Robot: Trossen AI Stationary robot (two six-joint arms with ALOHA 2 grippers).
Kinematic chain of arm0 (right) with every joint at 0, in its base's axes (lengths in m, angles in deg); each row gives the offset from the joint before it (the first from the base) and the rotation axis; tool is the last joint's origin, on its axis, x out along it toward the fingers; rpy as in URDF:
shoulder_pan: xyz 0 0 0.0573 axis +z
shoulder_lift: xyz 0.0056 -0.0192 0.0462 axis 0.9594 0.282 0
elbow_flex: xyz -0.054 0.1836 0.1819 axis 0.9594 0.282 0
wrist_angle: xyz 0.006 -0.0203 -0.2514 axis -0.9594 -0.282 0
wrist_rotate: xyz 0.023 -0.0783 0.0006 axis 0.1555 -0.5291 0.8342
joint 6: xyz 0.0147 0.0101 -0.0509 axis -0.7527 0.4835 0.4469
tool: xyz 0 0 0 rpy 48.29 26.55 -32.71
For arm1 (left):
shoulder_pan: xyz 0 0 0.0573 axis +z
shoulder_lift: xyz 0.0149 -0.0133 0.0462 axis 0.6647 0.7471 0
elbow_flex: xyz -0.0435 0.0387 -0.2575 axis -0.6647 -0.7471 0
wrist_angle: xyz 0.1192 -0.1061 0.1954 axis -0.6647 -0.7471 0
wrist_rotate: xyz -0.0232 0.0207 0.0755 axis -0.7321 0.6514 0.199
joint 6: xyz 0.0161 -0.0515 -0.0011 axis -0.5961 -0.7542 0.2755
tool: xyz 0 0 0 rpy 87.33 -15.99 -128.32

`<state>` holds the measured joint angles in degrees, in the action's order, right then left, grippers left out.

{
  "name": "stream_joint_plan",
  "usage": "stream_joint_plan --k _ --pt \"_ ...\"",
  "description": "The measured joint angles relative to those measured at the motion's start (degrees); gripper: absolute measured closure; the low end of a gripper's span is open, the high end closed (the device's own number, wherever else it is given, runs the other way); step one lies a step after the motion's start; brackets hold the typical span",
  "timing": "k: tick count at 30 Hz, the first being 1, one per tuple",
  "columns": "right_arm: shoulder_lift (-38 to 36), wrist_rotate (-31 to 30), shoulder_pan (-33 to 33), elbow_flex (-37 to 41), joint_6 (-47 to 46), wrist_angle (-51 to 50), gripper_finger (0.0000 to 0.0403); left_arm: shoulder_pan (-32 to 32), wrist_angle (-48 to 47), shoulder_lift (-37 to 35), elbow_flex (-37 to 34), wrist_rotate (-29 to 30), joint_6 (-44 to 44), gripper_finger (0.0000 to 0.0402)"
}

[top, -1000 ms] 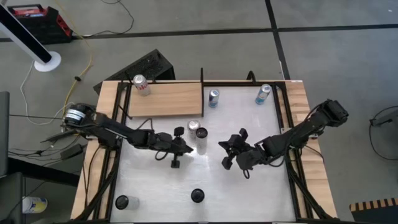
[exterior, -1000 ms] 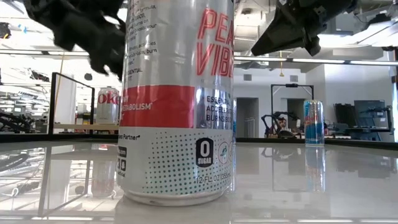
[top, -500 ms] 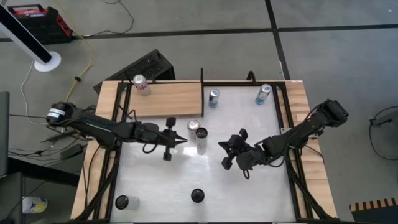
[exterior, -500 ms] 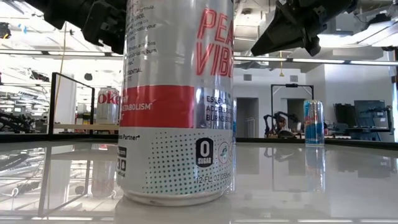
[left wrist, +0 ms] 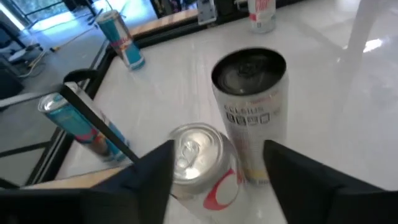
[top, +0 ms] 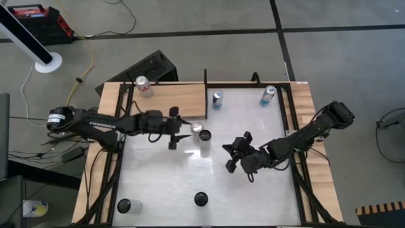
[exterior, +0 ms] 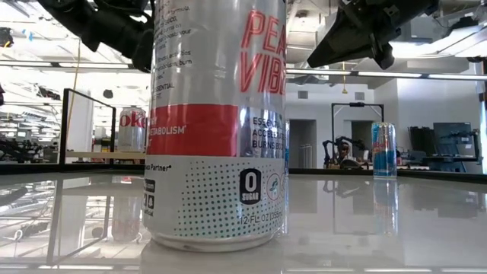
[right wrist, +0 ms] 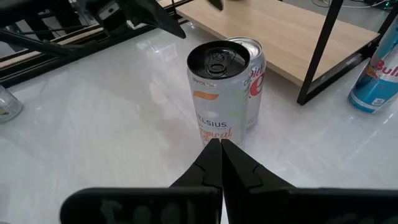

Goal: Place canned beverage on shelf
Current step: Put the red and silver soda can aligned with the other red and silver soda can on the shelf

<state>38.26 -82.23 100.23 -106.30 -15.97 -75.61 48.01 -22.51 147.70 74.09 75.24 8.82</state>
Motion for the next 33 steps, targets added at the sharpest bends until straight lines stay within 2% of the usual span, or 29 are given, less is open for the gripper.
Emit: stream_joint_plan --k 6,11,17,21,28,33 --pt "0.0 -0.02 -0.04 0.0 -0.02 0.04 0.0382 2.65 1.93 0.02 0.0 -3.98 -1.39 0.0072" --pt "0.0 -0.07 -0.07 0.0 -0.02 0.15 0.0382 3.84 2.02 0.11 0.0 -3.89 -4.55 0.0036" --pt "0.0 -0.22 -0.12 0.0 0.0 0.43 0.0382 4.17 10.38 7.29 0.07 -7.16 -4.46 0.003" --pt "0.0 -0.2 -0.11 0.0 0.0 0.5 0.0382 5.22 15.54 10.79 0.0 -6.58 -3.79 0.003" --pt "0.0 -0.15 0.02 0.0 0.52 0.26 0.0382 7.93 16.64 12.5 0.07 -11.74 -5.72 0.003" --pt "0.0 -0.1 0.02 0.0 0.25 0.35 0.0382 9.25 17.16 15.6 0.07 -13.24 -6.86 0.003"
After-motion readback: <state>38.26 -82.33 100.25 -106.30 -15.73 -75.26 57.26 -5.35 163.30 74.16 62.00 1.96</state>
